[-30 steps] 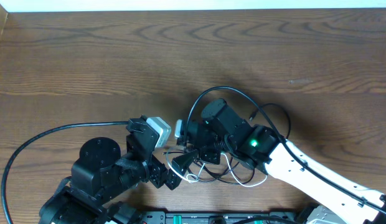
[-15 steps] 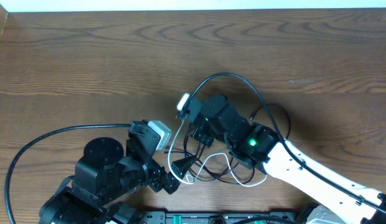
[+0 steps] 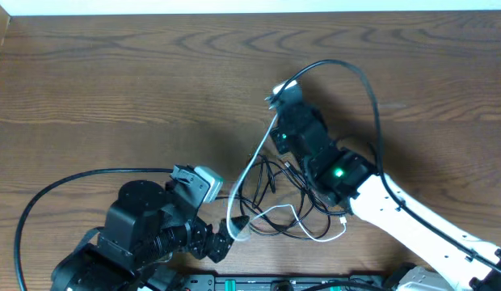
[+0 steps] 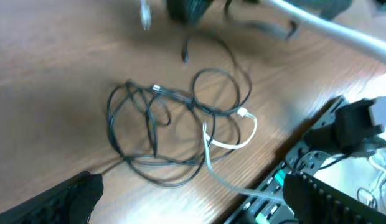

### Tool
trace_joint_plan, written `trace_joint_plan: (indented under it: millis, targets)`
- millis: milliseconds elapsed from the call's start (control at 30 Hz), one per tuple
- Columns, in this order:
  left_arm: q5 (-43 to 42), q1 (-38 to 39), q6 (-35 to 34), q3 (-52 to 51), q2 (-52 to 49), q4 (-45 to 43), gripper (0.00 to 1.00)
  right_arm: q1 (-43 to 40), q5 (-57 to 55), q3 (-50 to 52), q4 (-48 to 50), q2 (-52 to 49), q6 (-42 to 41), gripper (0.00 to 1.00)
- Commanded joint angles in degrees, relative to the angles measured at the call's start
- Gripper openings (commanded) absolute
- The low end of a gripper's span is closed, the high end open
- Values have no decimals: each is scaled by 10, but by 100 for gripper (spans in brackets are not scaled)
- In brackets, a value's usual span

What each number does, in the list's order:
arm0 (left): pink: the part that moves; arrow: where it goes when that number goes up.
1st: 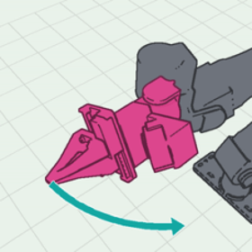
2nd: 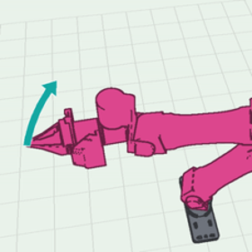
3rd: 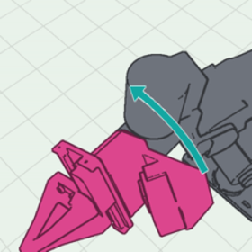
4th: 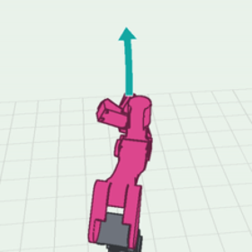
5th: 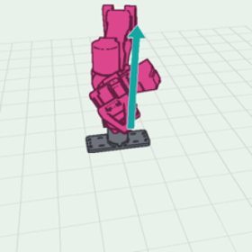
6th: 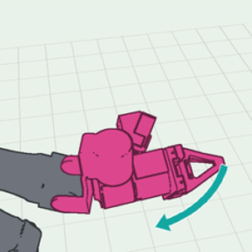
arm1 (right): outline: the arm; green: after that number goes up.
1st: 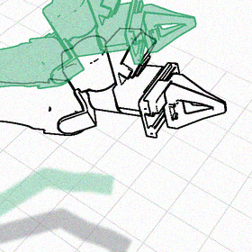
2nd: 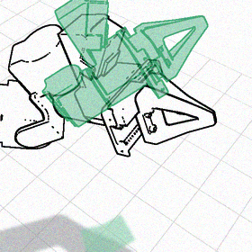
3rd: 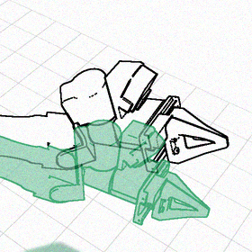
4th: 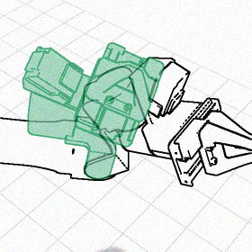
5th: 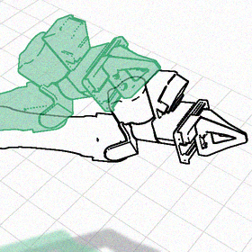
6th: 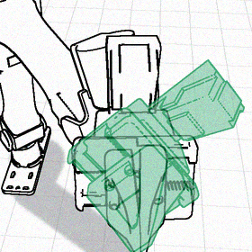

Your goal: Untangle cables

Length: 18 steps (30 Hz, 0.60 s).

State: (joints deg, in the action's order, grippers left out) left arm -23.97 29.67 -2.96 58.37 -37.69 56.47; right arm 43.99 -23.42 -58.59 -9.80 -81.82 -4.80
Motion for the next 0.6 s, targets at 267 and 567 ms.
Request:
trace_joint_plan:
  millis: [267, 567]
  targets:
    - [142, -2, -23, 7, -65, 61, 98, -79, -28, -2, -4, 78, -138, 1]
    - [141, -2, -23, 7, -109, 61, 98, -174, -301, -2, -161, 89, -295, 1]
